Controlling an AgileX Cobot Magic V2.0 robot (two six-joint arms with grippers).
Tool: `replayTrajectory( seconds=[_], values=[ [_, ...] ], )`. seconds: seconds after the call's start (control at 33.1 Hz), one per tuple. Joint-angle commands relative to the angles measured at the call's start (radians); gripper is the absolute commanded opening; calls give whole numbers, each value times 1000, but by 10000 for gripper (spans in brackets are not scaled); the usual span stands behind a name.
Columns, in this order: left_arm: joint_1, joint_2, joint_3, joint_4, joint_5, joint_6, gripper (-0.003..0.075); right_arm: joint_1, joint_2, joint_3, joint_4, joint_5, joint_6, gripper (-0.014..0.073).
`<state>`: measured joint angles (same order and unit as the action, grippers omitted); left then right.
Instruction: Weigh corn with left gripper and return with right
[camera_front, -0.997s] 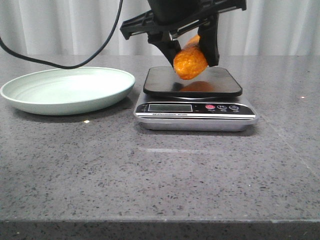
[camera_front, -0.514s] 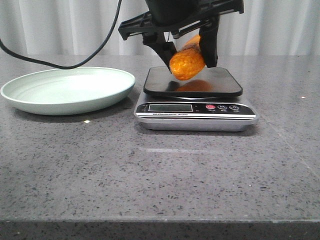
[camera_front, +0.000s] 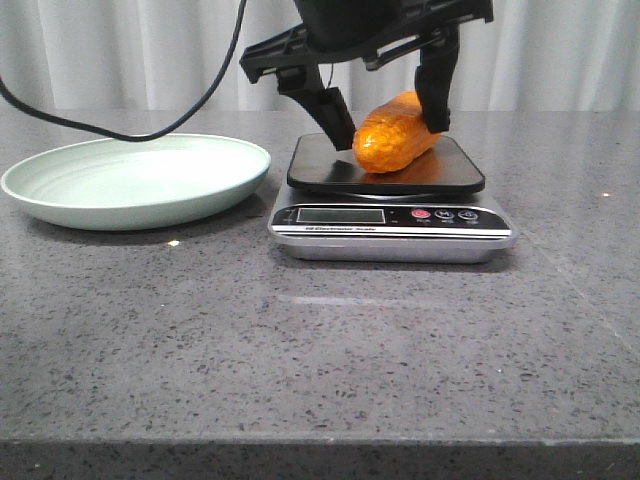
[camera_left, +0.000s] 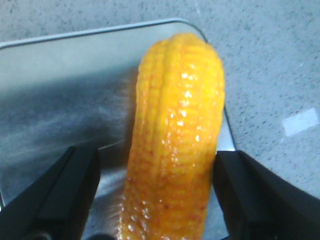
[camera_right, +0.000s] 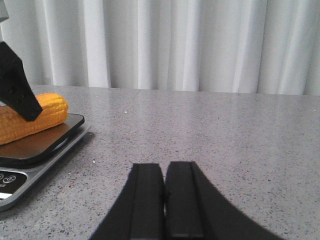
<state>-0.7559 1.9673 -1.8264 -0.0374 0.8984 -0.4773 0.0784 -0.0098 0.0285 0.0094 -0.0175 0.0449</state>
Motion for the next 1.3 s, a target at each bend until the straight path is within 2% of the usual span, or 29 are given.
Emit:
replayTrajectory(
  seconds=[0.0, 0.27, 0.6, 0.73, 1.03, 1.27],
  values=[
    [-6, -59, -82, -11, -47, -8, 526, -1, -19, -9, -4, -86, -5, 162],
    [-6, -95, -244, 83, -5, 25, 526, -1, -19, -9, -4, -86, -5, 162],
    [-6, -277, -197, 209, 183, 223, 524, -1, -19, -9, -4, -86, -5, 162],
    [-6, -381, -71, 253, 165, 223, 524, -1, -19, -9, -4, -86, -5, 162],
    [-6, -733, 370, 220, -69, 217, 524, -1, -19, -9, -4, -86, -5, 162],
    [-6, -1011, 676, 225, -207, 217, 524, -1, -19, -9, -4, -86, -5, 162]
  ],
)
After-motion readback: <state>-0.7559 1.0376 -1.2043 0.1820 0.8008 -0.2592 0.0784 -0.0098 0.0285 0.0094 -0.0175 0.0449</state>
